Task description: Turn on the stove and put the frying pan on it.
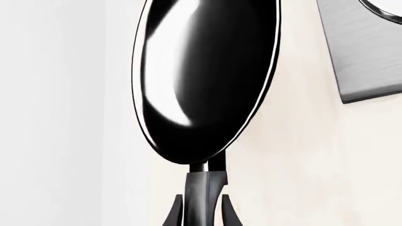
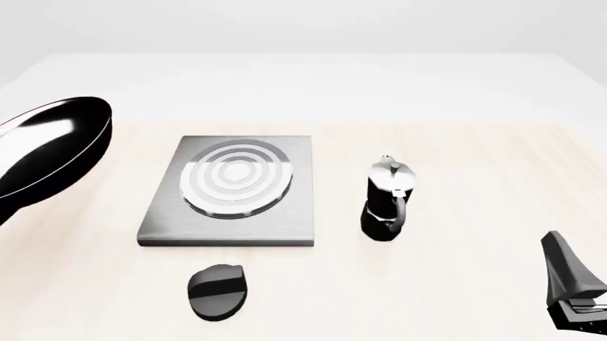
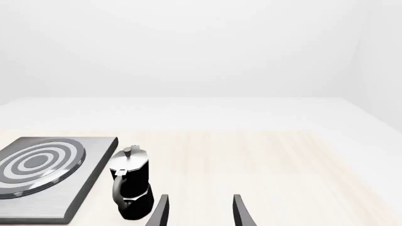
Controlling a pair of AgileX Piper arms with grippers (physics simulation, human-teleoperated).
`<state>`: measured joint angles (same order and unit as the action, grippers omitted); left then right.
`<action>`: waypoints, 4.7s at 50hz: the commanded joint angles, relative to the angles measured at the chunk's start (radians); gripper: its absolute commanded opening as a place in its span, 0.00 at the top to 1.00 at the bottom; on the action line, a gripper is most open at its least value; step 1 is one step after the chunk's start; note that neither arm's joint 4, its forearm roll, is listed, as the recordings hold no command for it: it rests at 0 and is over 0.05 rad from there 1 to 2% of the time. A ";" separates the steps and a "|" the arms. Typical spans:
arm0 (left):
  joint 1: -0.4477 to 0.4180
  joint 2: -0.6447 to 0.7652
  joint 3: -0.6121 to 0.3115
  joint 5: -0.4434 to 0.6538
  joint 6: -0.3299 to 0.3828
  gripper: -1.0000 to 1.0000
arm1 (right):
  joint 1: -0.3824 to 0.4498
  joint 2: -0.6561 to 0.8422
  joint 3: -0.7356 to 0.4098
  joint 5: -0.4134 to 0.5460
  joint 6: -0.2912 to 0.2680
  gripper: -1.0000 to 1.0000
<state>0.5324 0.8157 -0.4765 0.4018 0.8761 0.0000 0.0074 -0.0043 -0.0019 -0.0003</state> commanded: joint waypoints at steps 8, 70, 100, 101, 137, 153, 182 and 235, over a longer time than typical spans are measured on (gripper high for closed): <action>-0.073 0.009 -0.061 -0.012 0.027 1.00 | 0.000 0.000 0.000 0.000 0.000 0.00; -0.276 0.263 -0.117 -0.227 0.153 1.00 | 0.000 0.002 0.000 0.000 -0.001 0.00; -0.400 0.411 -0.186 -0.308 0.165 1.00 | 0.001 0.002 0.000 0.000 -0.001 0.00; -0.400 0.411 -0.186 -0.308 0.165 1.00 | 0.001 0.002 0.000 0.000 -0.001 0.00; -0.563 0.476 -0.213 -0.344 0.145 1.00 | 0.001 0.002 0.000 0.000 -0.001 0.00; -0.612 0.498 -0.208 -0.363 0.139 1.00 | 0.000 0.002 0.000 0.000 -0.001 0.00; -0.631 0.575 -0.198 -0.422 0.127 1.00 | 0.000 0.002 0.000 0.000 -0.001 0.00; -0.622 0.717 -0.153 -0.537 0.119 1.00 | 0.001 0.002 0.000 0.000 -0.001 0.00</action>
<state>-0.0908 1.5064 -0.6279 -0.1062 0.9817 0.0006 0.0093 -0.0043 -0.0019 -0.0014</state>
